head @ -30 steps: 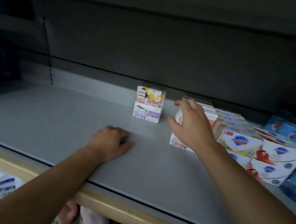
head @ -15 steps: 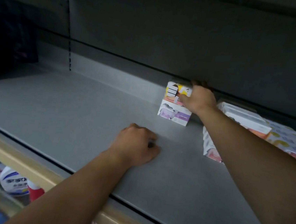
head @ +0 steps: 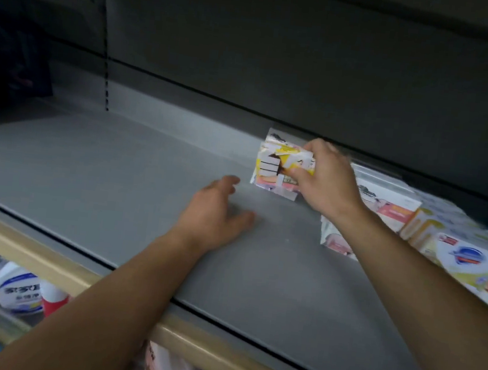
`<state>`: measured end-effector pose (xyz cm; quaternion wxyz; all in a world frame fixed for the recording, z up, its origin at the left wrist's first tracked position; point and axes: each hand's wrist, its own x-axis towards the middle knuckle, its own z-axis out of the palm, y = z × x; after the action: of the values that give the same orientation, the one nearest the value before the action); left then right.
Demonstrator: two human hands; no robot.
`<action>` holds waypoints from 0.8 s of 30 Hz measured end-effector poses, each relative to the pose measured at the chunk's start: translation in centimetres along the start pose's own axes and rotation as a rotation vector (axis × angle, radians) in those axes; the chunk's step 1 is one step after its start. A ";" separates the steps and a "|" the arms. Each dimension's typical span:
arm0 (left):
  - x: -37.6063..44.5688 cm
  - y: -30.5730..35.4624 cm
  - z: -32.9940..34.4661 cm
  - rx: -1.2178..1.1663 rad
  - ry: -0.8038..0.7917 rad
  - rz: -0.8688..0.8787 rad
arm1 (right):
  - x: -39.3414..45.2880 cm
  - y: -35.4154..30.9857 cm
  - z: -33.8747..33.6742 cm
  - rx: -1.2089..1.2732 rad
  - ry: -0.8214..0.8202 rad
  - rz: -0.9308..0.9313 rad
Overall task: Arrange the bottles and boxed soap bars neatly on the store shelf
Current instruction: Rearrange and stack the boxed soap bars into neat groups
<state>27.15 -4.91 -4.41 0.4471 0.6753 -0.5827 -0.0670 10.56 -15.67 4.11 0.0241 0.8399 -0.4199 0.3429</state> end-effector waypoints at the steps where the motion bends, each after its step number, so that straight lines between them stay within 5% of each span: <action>1: -0.1 0.3 -0.2 -0.065 0.062 0.022 | -1.5 -0.2 -0.7 0.022 -0.010 -0.023; 5: -0.8 1.5 -0.4 -0.226 0.072 0.159 | -7.1 -0.8 -2.2 0.009 -0.096 -0.121; 11: -1.7 2.2 0.0 -0.075 -0.130 0.324 | -11.0 -0.8 -1.0 0.052 -0.105 -0.106; 16: -1.9 2.3 -0.4 -0.165 0.031 0.326 | -11.3 0.0 -0.6 0.416 -0.055 0.035; 24: -2.3 2.9 -0.2 -0.104 0.170 0.424 | -11.1 0.8 -0.9 0.425 0.066 -0.113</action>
<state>24.49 -2.62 -3.31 0.5329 0.5173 -0.6673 0.0557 4.88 -8.20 -2.00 -0.1206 0.8367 -0.2892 0.4491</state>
